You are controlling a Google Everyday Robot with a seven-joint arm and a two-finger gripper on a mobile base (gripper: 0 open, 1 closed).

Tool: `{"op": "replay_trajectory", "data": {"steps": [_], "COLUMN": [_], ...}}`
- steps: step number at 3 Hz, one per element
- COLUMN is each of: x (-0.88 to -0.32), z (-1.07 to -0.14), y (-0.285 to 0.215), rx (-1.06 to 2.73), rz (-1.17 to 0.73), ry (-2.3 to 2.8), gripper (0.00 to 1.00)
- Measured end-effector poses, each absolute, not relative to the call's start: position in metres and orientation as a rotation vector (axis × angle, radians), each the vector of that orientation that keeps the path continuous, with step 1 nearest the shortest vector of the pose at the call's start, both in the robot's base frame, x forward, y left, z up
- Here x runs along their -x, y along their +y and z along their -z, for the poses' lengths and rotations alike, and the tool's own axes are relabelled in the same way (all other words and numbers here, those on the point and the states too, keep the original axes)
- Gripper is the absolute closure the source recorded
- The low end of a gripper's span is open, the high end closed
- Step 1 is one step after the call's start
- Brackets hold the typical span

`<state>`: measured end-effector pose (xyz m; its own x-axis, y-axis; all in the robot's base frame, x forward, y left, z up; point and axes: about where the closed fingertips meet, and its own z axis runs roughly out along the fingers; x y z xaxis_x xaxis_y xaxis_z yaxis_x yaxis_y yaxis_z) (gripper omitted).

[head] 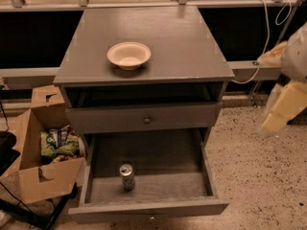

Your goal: Pick redbull can from middle drawer and place on counter

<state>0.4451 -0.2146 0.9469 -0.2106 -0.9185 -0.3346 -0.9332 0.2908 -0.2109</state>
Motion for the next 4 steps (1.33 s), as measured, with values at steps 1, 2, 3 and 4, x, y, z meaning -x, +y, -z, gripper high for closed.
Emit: {"op": "replay_trajectory", "data": {"steps": [1, 2, 3, 4], "x": [-0.464, -0.491, -0.513, -0.513], "z": [-0.902, -0.845, -0.798, -0.799], "y": [-0.209, -0.178, -0.136, -0.136], "rx": [1.586, 1.518, 1.489, 1.489], "rz": [-0.236, -0.442, -0.589, -0.588], "ry": [2.068, 1.896, 1.717, 1.718], "gripper": [0.00, 0.00, 0.00, 0.00]}}
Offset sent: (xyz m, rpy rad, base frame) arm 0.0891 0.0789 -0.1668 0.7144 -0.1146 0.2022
